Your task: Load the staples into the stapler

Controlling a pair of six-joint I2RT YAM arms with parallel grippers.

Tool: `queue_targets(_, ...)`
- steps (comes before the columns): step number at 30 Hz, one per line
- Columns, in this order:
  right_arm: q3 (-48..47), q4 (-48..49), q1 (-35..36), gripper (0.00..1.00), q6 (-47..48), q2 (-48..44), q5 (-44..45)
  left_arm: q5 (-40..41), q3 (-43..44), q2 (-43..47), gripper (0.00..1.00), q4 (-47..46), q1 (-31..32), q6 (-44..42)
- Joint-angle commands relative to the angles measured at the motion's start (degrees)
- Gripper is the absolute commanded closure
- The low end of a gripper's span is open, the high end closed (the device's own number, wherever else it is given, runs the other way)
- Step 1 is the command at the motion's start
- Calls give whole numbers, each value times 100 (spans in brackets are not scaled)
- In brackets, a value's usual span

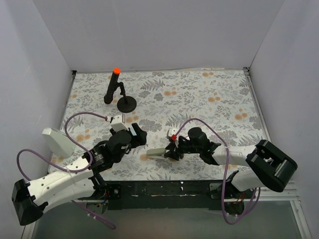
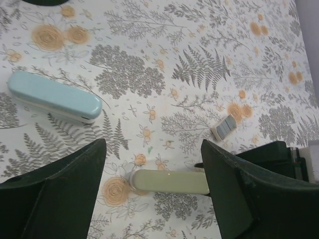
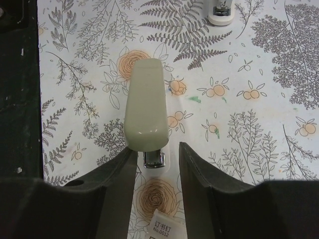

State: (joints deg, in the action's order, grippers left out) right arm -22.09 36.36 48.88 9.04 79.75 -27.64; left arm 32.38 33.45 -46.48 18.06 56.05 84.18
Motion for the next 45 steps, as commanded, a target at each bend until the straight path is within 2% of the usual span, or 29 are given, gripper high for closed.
queue_targets(1,-68,-874,25,53,-16,-520,302,373,-32,499,22,214,-288,-455)
queue_targets(6,-225,-2070,25,52,-174,-1408,618,778,21,894,17,425,-297,-1043)
queue_targets(8,-575,-2473,25,41,-104,-1636,610,962,91,991,16,461,-305,-1237)
queue_targets(10,-910,-3158,33,41,44,-1655,672,1042,179,1105,13,566,-305,-1421)
queue_targets(16,-2360,-4916,191,40,397,-988,979,1507,329,1614,8,716,-305,-1904)
queue_targets(22,-3389,-6112,411,40,643,-109,1340,1868,206,2265,7,751,-297,-1845)
queue_targets(30,-4294,-6931,903,40,749,752,1656,1851,38,2943,7,698,-297,-1747)
queue_targets(45,-5104,-7591,1308,49,713,1737,2201,1763,100,2767,7,830,-297,-1686)
